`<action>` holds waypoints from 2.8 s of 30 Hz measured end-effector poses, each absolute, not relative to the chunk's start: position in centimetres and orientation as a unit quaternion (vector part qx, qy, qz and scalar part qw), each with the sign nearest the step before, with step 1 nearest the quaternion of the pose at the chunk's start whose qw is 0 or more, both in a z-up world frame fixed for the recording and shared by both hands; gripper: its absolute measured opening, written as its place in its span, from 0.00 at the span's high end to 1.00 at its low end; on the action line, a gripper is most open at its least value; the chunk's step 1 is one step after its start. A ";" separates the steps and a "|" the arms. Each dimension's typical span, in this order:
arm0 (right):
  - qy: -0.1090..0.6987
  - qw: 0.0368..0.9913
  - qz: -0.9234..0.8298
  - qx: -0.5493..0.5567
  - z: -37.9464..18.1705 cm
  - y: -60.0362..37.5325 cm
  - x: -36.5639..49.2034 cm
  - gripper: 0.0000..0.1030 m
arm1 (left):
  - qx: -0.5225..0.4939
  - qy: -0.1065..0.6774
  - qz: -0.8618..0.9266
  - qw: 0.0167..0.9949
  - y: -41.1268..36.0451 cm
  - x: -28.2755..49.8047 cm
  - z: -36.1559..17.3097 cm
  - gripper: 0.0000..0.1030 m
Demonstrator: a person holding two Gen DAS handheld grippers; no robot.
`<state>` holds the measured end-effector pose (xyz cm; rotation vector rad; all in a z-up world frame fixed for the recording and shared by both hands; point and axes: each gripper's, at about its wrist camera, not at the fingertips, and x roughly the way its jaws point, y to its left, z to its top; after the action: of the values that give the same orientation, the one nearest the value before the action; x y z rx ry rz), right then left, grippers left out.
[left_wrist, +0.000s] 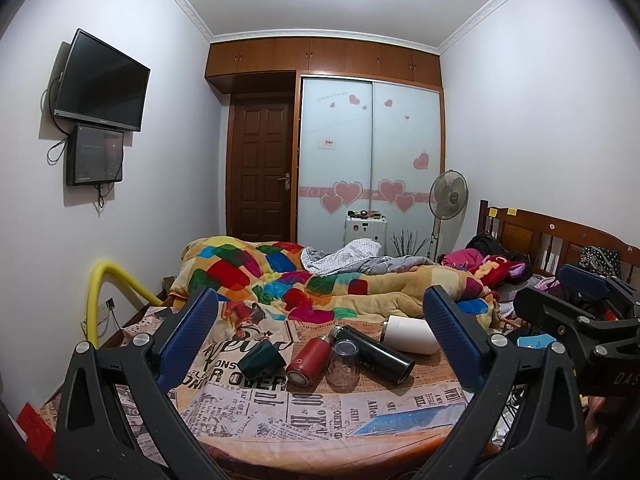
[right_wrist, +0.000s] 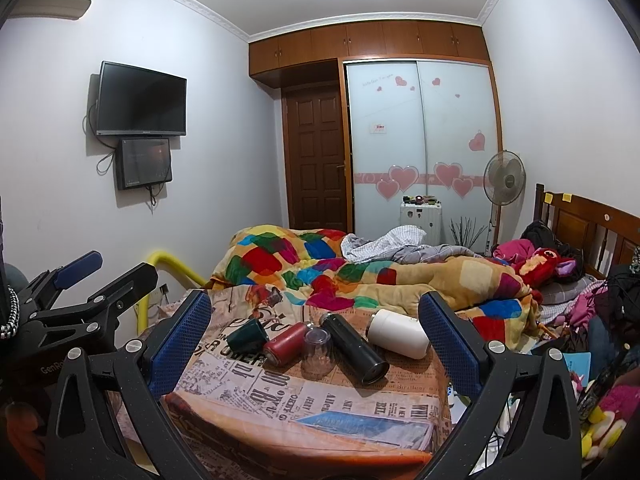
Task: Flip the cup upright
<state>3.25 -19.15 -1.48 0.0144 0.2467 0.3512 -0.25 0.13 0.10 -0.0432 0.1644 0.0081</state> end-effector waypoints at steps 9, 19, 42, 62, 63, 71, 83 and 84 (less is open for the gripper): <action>0.123 0.977 0.175 0.007 -1.5 -19.1 3.3 0.00 | -0.021 0.083 0.004 0.996 0.1 -0.2 0.0 0.00; 0.124 0.977 0.174 0.005 -1.7 -18.4 3.2 0.00 | -0.022 0.083 0.004 0.996 0.2 -0.1 -0.1 0.00; 0.125 0.977 0.174 0.004 -1.6 -18.3 3.1 0.00 | -0.023 0.084 0.005 0.996 0.3 0.0 -0.2 0.00; 0.183 0.970 0.163 -0.005 -4.4 -18.4 7.3 0.00 | -0.043 0.187 0.030 0.981 4.5 8.2 -6.0 0.00; 0.190 0.968 0.162 -0.005 -4.8 -18.4 7.8 0.00 | -0.042 0.200 0.032 0.978 4.9 9.1 -6.6 0.00; 0.251 0.956 0.150 -0.012 -7.9 -18.0 11.8 0.00 | -0.002 0.325 0.041 0.945 8.6 18.3 -14.8 0.00; 0.324 0.936 0.139 -0.021 -12.8 -16.8 17.5 0.00 | 0.033 0.446 -0.015 0.894 11.3 29.3 -23.8 0.15; 0.328 0.934 0.139 -0.023 -13.1 -16.7 17.7 0.00 | 0.036 0.449 -0.013 0.893 11.3 29.8 -24.1 0.16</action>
<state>17.73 -16.73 -13.09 -0.0461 0.6711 0.2843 29.83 11.34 -24.05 0.0754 0.9305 -0.0276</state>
